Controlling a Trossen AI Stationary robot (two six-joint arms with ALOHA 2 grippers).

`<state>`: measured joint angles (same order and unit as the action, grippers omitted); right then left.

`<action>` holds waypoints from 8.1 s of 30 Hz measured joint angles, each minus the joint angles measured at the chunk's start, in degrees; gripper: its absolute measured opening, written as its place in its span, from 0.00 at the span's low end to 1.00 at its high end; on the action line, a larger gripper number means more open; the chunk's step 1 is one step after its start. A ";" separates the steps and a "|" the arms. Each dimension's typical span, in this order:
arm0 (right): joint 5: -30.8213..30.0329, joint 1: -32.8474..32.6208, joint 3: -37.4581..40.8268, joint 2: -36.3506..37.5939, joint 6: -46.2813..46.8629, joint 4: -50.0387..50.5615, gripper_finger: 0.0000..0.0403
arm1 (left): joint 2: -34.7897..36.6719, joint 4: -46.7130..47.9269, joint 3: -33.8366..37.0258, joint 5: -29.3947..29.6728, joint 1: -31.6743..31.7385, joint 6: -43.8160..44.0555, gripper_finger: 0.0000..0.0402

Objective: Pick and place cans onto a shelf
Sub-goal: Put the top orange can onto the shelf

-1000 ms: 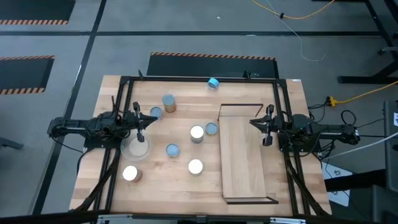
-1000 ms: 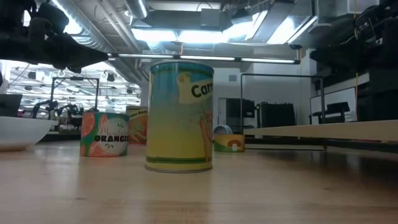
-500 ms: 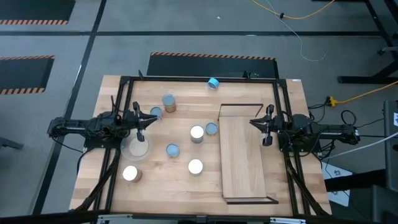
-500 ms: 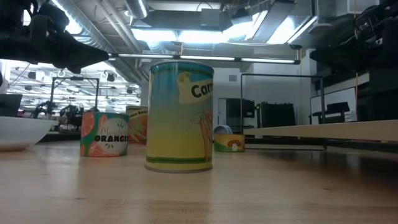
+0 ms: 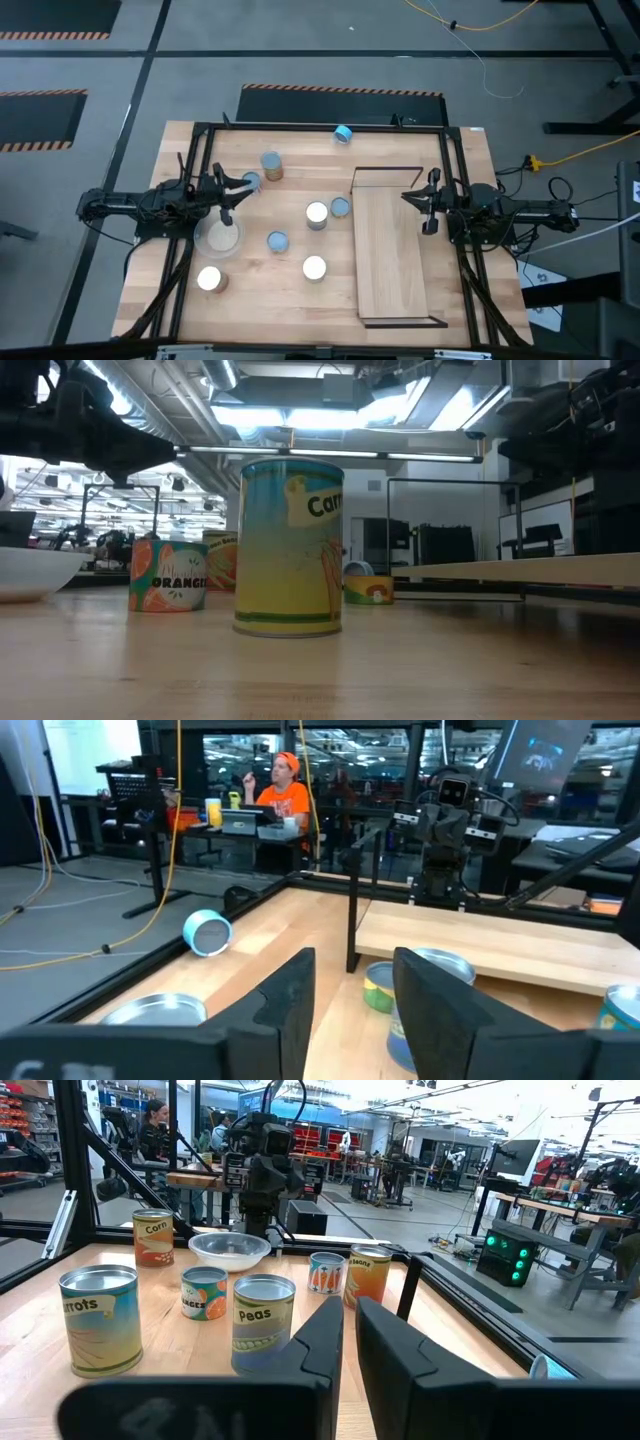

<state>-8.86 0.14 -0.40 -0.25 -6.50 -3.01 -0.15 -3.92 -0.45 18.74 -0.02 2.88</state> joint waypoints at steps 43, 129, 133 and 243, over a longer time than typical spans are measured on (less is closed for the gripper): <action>-0.13 -0.02 0.00 0.02 -0.02 -0.13 0.10 | -0.01 -22.73 0.00 -2.17 -0.01 -10.96 0.38; -0.15 0.00 0.00 0.00 -0.97 -0.13 0.10 | -69.78 -17.55 -33.81 11.56 8.99 -2.96 0.62; -0.15 0.00 0.00 0.02 -2.82 -0.11 0.10 | -72.82 -17.49 -33.81 11.78 9.05 -1.45 0.62; -0.15 -0.02 0.00 0.00 -2.78 -5.13 0.10 | -76.86 13.55 -67.19 -5.19 1.18 2.99 0.00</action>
<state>-9.02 0.12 -0.40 -0.25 -9.28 -8.14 -77.01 9.63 -67.64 13.55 1.16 5.88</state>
